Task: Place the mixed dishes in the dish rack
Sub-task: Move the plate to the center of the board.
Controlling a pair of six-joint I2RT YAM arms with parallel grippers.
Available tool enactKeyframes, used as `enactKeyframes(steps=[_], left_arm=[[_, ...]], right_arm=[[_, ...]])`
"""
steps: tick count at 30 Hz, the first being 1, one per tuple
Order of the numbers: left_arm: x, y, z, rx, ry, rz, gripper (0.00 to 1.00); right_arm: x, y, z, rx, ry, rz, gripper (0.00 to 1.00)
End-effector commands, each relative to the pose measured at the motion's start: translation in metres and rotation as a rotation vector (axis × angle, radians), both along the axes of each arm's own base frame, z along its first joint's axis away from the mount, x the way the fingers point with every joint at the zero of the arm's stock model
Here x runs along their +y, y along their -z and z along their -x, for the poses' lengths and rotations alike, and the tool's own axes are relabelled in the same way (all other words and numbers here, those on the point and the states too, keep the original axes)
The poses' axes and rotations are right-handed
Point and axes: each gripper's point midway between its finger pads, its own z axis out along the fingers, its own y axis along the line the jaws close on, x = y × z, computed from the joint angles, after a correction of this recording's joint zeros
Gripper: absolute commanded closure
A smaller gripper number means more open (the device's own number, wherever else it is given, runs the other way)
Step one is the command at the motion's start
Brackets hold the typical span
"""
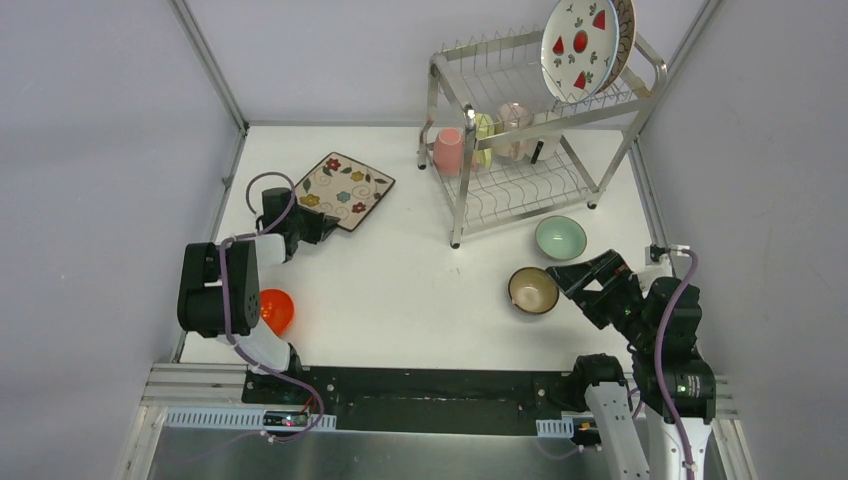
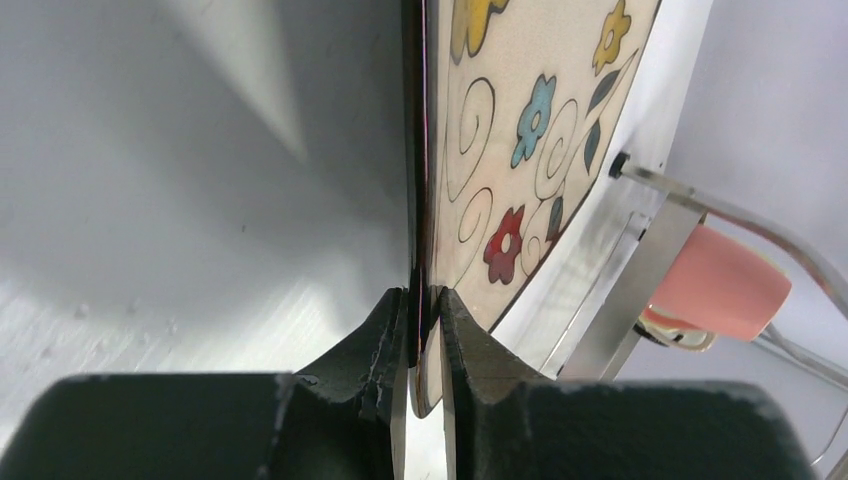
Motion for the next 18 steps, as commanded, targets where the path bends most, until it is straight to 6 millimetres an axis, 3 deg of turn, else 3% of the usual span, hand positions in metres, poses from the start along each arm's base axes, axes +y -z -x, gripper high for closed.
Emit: enactKeyframes(steps=[1,8,18], left_arm=[[-0.017,-0.018,0.021,-0.02,0.074,0.025,1.0],[-0.03,-0.01,0.062,0.043,0.109,0.027,1.0],[-0.037,-0.021,0.108,0.078,0.183,-0.018,1.0]], right_arm=[[0.007,-0.005,-0.002,-0.03,-0.021,-0.053,0.0],[0.017,-0.006,-0.004,-0.089,-0.036,-0.148,0.0],[0.023,-0.008,-0.008,-0.083,-0.081,-0.155,0.02]])
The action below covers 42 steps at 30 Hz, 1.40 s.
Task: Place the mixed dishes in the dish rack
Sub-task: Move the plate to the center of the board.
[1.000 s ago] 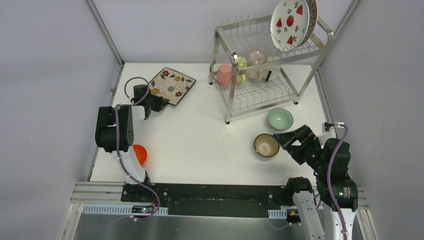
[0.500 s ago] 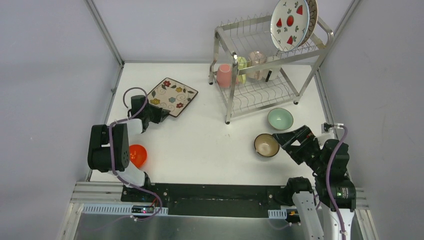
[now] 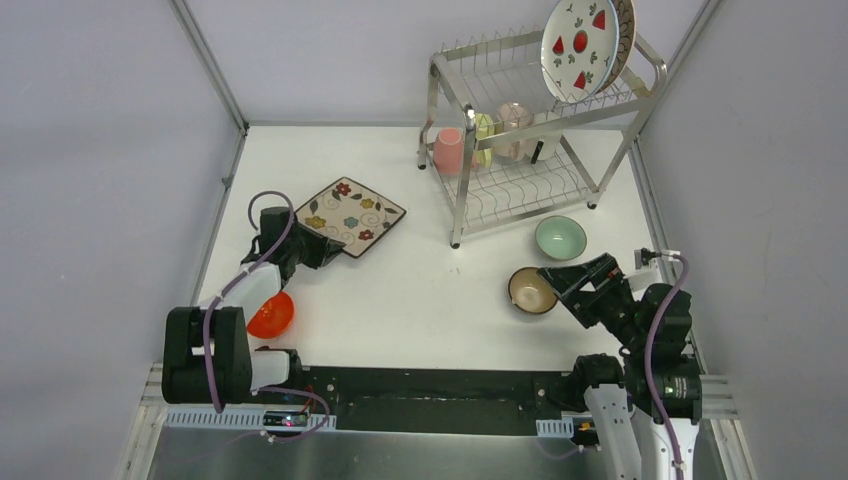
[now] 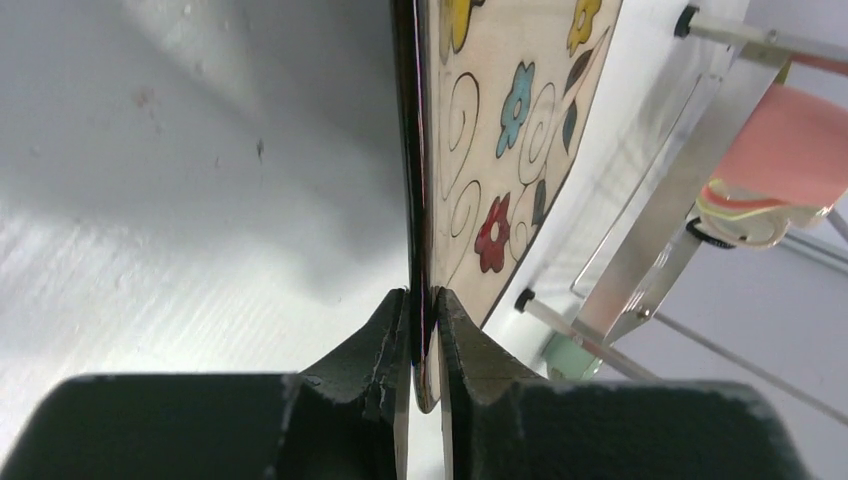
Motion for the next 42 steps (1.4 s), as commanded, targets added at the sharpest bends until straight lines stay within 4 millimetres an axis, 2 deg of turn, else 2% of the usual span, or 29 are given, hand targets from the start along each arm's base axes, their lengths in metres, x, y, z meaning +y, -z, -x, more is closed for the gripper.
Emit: enactKeyframes(steps=[1,5,10,16,19,24,33,42], left_arm=[[-0.011,-0.001,0.028,0.035,0.083,0.004,1.0],[-0.024,0.0,0.05,0.076,0.129,0.01,1.0],[-0.033,-0.01,0.065,0.073,0.185,-0.004,1.0],[-0.058,-0.01,0.092,0.137,0.268,-0.005,1.0],[-0.069,-0.014,0.102,0.135,0.296,0.002,1.0],[-0.068,-0.019,0.113,0.148,0.253,0.014,1.0],[-0.07,-0.009,0.129,0.18,0.245,0.011,1.0],[-0.076,-0.002,0.137,0.205,0.261,-0.005,1.0]], right_arm=[[0.004,-0.016,-0.007,-0.05,-0.019,-0.016,0.02],[0.003,-0.012,-0.009,-0.045,-0.017,-0.007,0.02],[0.003,-0.003,-0.013,-0.021,-0.016,-0.016,0.02],[0.013,-0.012,-0.014,-0.04,-0.058,-0.077,0.04],[0.012,-0.009,-0.015,-0.031,-0.049,-0.081,0.05],[0.015,-0.001,-0.017,0.006,-0.058,-0.112,0.07],[0.022,0.016,-0.023,0.06,-0.069,-0.192,0.17],[0.023,0.026,-0.049,0.115,-0.046,-0.185,0.18]])
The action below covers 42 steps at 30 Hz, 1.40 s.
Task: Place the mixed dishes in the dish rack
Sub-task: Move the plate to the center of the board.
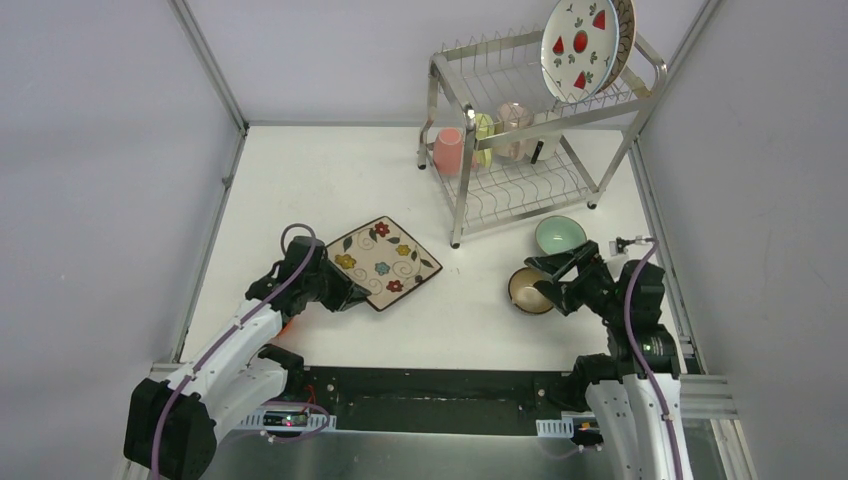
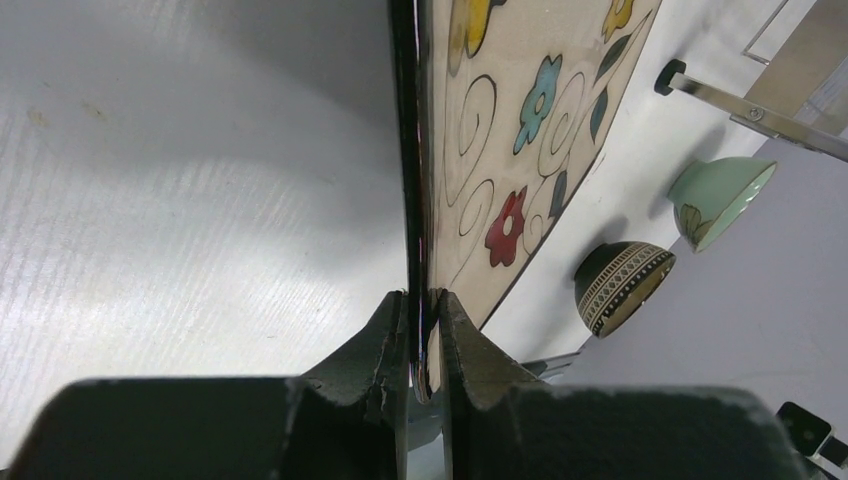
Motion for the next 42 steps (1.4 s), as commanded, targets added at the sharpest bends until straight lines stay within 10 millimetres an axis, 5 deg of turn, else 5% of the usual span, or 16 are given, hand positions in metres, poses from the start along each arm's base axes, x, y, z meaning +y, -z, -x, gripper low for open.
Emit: enactKeyframes(steps=[1,6,12,13,20,26,42], left_arm=[[-0.001,0.005,0.008,0.034,-0.01,-0.006,1.0],[0.005,0.013,0.01,0.039,-0.065,-0.013,1.0],[0.012,0.023,0.01,0.073,-0.099,-0.049,0.95],[0.011,0.024,0.009,0.081,-0.101,-0.05,0.93],[0.018,0.033,0.004,0.117,-0.172,-0.08,0.89],[0.021,0.032,0.001,0.104,-0.192,-0.093,0.89],[0.024,0.034,-0.005,0.108,-0.24,-0.095,0.8]], right_arm=[[0.003,-0.008,-0.02,-0.032,0.012,-0.001,0.18],[0.028,0.003,-0.035,0.007,-0.07,0.032,0.18],[0.075,0.003,-0.027,0.024,-0.245,0.042,0.18],[0.062,0.01,-0.049,0.001,-0.114,0.119,0.18],[0.073,0.02,-0.069,0.018,-0.062,0.192,0.16],[0.096,0.012,-0.073,-0.013,-0.127,0.191,0.16],[0.089,-0.005,-0.083,-0.079,-0.109,0.264,0.15]])
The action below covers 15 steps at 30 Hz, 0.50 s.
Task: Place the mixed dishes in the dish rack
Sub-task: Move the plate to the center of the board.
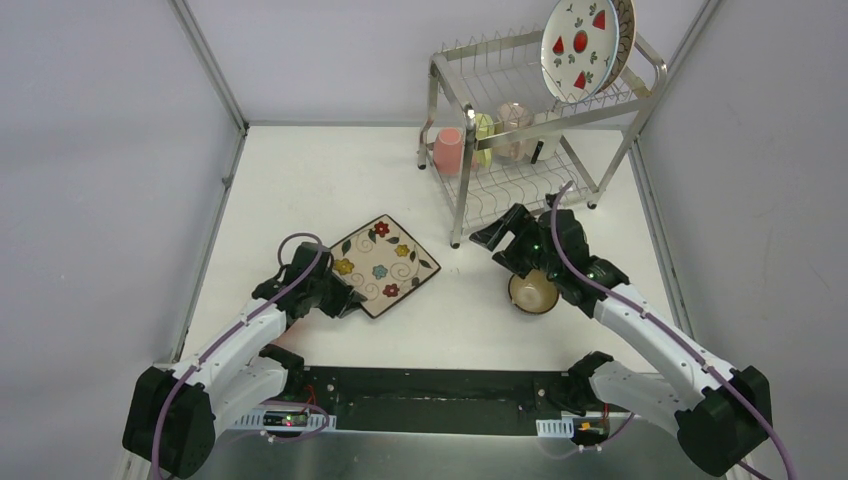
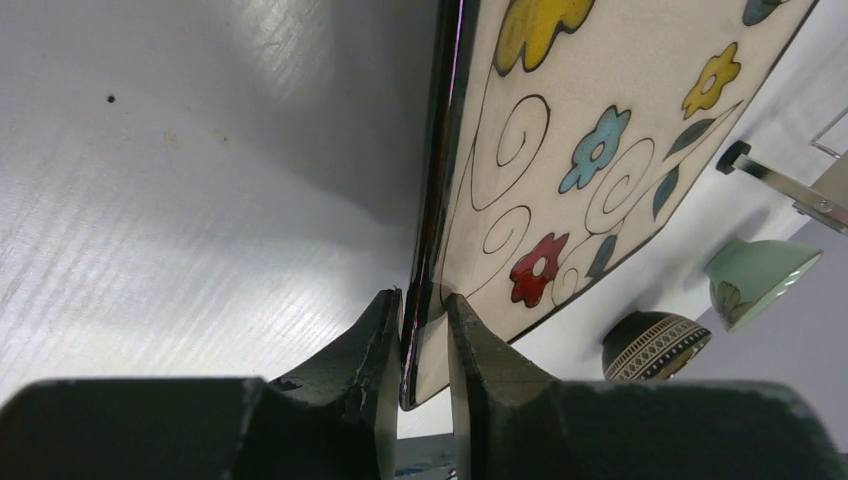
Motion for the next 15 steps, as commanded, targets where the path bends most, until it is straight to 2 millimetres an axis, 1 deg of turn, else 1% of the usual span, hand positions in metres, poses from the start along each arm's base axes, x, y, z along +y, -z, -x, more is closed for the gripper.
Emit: enactKeyframes(steps=[1,3,5,7,9,11,13,15], left_arm=[[0.008,0.005,-0.001,0.03,-0.072,-0.024,0.79],[0.006,0.003,-0.001,0.03,-0.065,-0.017,0.77],[0.003,-0.003,-0.002,0.011,-0.046,-0.009,0.73],[0.002,-0.011,-0.006,-0.022,-0.024,-0.009,0.69],[0.002,-0.022,-0.011,-0.063,-0.011,-0.016,0.66],[0.001,-0.029,-0.013,-0.083,-0.019,-0.008,0.62],[0.001,-0.038,-0.017,-0.11,-0.019,-0.003,0.54],[0.004,-0.047,-0.023,-0.162,-0.002,-0.04,0.5]], right_arm=[[0.003,-0.03,-0.011,-0.09,0.004,-0.012,0.15],[0.002,-0.028,-0.01,-0.073,0.012,-0.011,0.16],[0.001,-0.017,-0.008,-0.044,0.027,0.024,0.16],[0.006,-0.007,-0.004,-0.022,0.009,0.046,0.16],[0.012,-0.002,-0.001,-0.004,-0.014,0.053,0.16],[0.017,-0.001,0.001,-0.001,-0.037,0.06,0.16],[0.021,-0.002,0.003,-0.004,-0.05,0.062,0.16],[0.024,-0.002,0.005,-0.007,-0.057,0.061,0.16]])
